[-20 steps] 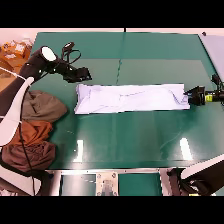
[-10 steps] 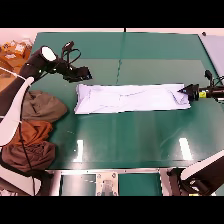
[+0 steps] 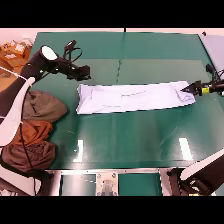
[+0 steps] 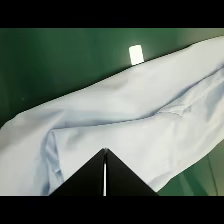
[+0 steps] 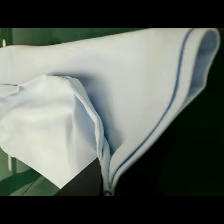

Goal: Fold the shirts.

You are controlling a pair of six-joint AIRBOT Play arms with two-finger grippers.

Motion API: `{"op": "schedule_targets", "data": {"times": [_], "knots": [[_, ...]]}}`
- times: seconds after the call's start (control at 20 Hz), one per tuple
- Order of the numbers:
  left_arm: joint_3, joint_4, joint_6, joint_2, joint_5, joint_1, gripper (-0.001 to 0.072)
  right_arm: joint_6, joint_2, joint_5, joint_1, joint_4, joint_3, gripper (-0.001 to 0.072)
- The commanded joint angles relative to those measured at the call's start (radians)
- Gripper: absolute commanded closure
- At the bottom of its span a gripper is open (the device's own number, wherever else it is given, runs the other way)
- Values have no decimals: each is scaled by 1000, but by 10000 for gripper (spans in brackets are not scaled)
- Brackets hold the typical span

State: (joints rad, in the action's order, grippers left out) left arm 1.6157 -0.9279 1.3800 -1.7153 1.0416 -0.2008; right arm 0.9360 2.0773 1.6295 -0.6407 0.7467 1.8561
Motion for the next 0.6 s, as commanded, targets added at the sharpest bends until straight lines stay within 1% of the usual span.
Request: {"op": "schedule_targets", "data": {"times": [0.0, 0.05, 0.15, 0.2, 0.3, 0.4, 0.5, 0.55], "knots": [[0, 39, -21, -10, -113, -96, 689, 72, -72, 84, 18, -3, 45, 700], [0, 43, -21, -29, -159, -152, 689, 98, -108, 97, 27, -3, 45, 700], [1, 79, -25, -93, -257, -269, 688, 187, -186, 127, 58, -3, 45, 700], [1, 122, -32, -133, -311, -323, 688, 217, -225, 138, 77, -3, 45, 700], [20, 238, -79, -221, -407, -416, 688, 251, -309, 138, 125, -4, 45, 699], [116, 313, -80, -321, -412, -481, 688, 290, -383, 139, 177, -4, 45, 699], [209, 334, -70, -398, -390, -521, 688, 323, -435, 151, 222, -5, 45, 699], [241, 335, -48, -430, -366, -534, 688, 325, -457, 153, 241, -5, 45, 699]]}}
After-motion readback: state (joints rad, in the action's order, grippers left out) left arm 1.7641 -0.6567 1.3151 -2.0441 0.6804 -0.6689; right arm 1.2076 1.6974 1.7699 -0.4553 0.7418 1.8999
